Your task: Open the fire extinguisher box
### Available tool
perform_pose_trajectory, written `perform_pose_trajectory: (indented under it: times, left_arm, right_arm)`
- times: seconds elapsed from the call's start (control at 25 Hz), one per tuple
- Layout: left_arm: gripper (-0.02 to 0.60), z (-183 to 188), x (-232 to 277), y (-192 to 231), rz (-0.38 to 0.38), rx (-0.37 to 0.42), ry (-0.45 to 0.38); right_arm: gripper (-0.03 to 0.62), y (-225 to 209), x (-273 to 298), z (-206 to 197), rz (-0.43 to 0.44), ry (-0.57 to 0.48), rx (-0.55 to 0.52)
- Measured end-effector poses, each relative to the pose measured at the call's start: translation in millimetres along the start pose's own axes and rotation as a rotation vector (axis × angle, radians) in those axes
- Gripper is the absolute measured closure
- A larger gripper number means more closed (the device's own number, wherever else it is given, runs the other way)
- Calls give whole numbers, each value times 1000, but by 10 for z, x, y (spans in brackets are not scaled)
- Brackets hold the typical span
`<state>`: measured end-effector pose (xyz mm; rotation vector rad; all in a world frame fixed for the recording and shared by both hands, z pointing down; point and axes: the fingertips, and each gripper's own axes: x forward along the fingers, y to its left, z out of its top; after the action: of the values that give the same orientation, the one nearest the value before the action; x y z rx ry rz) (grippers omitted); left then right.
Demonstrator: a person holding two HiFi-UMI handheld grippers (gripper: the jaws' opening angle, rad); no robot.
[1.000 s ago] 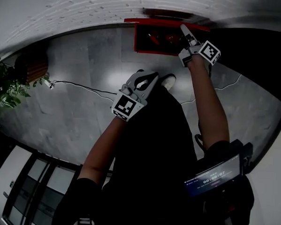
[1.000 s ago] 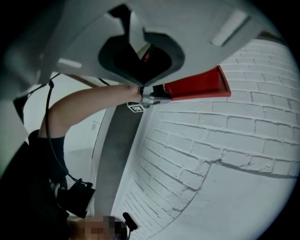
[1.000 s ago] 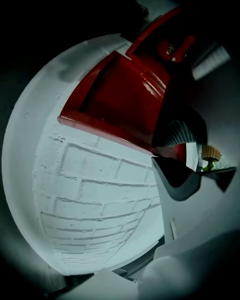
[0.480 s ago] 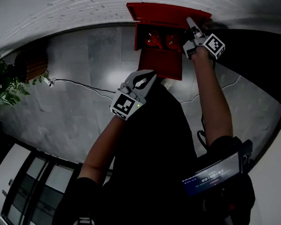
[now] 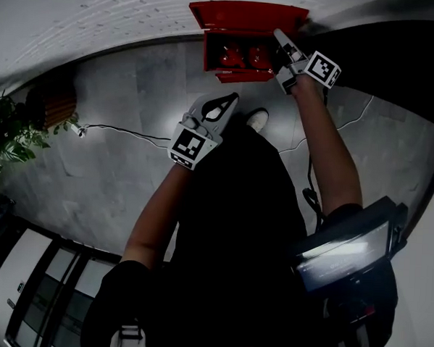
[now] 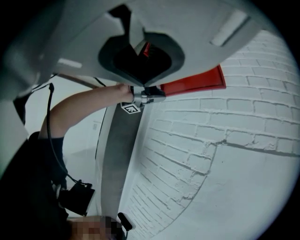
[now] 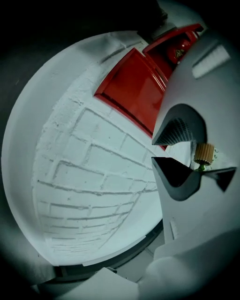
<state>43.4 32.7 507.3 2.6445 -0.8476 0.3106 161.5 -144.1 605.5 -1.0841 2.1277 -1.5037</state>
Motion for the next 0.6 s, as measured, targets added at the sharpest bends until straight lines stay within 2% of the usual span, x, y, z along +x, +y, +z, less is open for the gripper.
perform_pose_trajectory:
  times: [0.16,0.32,0.4,0.6]
  left_arm:
    - [580,71,-98,-70,1,17,-2]
    - [580,247,-223,-125,1,38,-20]
    - [580,368,-288,-145,4,46,-36]
    - [580,778,-455,-220,1,82,-88]
  right_arm:
    - [522,254,-303,-20,22,1,-11]
    - [533,798,-631,-37,67,-2,-111]
    - [545,1089,-813,-67,71,14,-205]
    - [569,1950,-1157,-176,111,74,-548]
